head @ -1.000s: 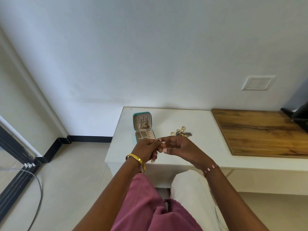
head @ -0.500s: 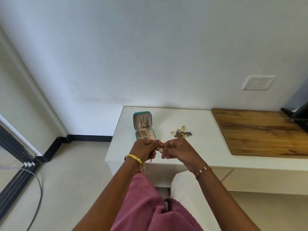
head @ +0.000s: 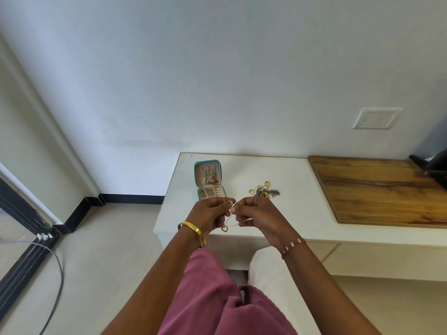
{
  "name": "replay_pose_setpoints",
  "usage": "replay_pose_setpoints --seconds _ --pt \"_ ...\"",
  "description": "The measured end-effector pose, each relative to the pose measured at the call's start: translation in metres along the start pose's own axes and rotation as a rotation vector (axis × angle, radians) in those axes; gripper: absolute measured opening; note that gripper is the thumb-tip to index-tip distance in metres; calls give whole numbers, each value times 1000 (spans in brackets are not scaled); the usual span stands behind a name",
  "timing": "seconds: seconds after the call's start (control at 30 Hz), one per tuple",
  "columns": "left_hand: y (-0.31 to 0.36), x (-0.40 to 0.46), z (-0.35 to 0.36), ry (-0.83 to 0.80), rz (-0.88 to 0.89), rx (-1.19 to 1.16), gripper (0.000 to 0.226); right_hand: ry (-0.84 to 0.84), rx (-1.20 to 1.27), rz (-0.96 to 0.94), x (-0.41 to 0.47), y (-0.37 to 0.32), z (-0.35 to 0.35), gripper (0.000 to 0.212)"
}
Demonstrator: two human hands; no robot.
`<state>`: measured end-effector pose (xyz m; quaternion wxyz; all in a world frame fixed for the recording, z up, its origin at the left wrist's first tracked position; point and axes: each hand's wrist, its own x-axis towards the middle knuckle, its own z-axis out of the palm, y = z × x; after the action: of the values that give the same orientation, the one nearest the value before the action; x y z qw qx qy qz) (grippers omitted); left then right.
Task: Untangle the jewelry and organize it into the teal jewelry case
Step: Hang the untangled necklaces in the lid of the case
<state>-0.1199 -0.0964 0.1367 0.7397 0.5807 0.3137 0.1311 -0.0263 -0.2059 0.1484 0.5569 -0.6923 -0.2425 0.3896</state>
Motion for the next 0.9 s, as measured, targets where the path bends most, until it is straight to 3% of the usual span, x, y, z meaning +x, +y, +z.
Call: replay_pose_setpoints --seconds 0.23,0.37,0.6,0.77,0.9 --pt "-3 -4 8 48 -218 -444 2 -102 148 38 1 -8 -7 23" --pt "-2 -5 10 14 -221 -523 6 -117 253 73 2 -9 -8 22" --pt "4 -4 5 -71 -58 -146 30 -137 500 197 5 -5 -9 20" --pt "-2 -6 4 -72 4 228 13 -73 392 139 6 -11 -11 22" --pt "-2 -4 5 -19 39 299 13 -71 269 74 5 -15 -15 23"
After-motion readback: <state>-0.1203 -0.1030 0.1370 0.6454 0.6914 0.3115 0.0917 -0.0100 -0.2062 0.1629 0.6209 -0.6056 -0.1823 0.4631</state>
